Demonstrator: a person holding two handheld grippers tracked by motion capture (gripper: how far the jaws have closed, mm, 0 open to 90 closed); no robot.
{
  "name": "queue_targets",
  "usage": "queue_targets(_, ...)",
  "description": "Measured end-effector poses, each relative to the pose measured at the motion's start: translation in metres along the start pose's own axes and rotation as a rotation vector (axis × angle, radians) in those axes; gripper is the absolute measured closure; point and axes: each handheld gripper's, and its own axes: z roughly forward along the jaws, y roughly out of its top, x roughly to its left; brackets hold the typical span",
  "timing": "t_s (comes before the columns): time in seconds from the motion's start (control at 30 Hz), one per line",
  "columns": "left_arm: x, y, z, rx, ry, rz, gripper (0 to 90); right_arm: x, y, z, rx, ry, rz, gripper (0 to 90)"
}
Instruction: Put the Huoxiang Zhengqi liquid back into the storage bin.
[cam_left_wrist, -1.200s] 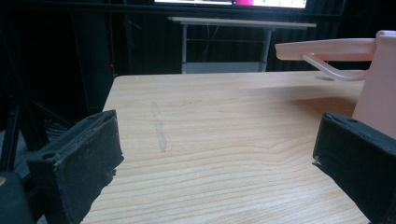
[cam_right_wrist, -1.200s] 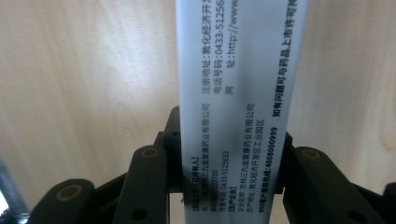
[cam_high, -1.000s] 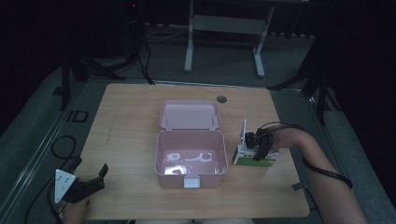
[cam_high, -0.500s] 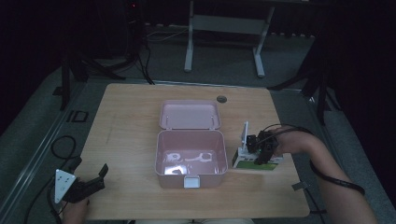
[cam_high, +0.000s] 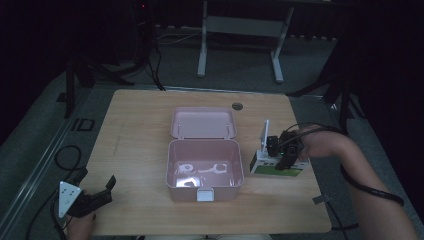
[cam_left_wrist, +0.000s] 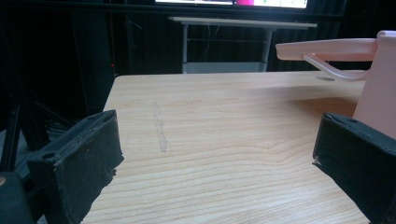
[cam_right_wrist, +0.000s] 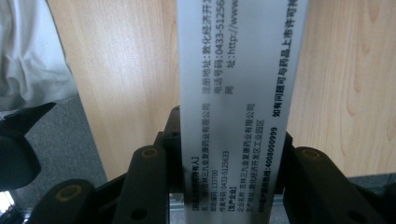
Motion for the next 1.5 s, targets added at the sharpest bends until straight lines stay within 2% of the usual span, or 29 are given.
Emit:
queue_targets(0.4, 0.000, 0.000, 0.000, 0.000, 0.000, -0.001, 1.1, 0.000, 0.012, -0.039, -0.008, -0.024, 0.011, 62.7)
queue_targets(0.47, 0.000, 0.000, 0.000, -0.001, 0.000, -0.003, 1.1, 0.002, 0.020, -0.049, 0.002, -0.036, 0.003, 62.8)
queue_targets(0.57, 0.000, 0.000, 0.000, -0.002, -0.002, -0.002, 1.1, 0.003, 0.027, -0.055, 0.007, -0.042, -0.001, 62.7)
queue_targets(0.73, 0.000, 0.000, 0.000, -0.001, -0.004, 0.000, 1.2, 0.001, 0.041, -0.065, -0.018, -0.037, -0.002, 62.6)
queue_targets(1.03, 0.000, 0.000, 0.000, -0.002, -0.006, 0.000, 1.1, 0.001, 0.069, -0.070, -0.004, -0.052, -0.024, 62.6)
queue_targets(1.07, 0.000, 0.000, 0.000, -0.002, -0.005, 0.001, 1.1, 0.002, 0.079, -0.071, -0.011, -0.044, -0.036, 62.6)
queue_targets(1.2, 0.000, 0.000, 0.000, -0.003, -0.006, 0.001, 1.2, 0.005, 0.094, -0.073, -0.014, -0.050, -0.053, 62.6)
queue_targets(1.5, 0.000, 0.000, 0.000, -0.001, -0.006, 0.005, 1.1, 0.008, 0.117, -0.071, -0.007, -0.050, -0.073, 62.6)
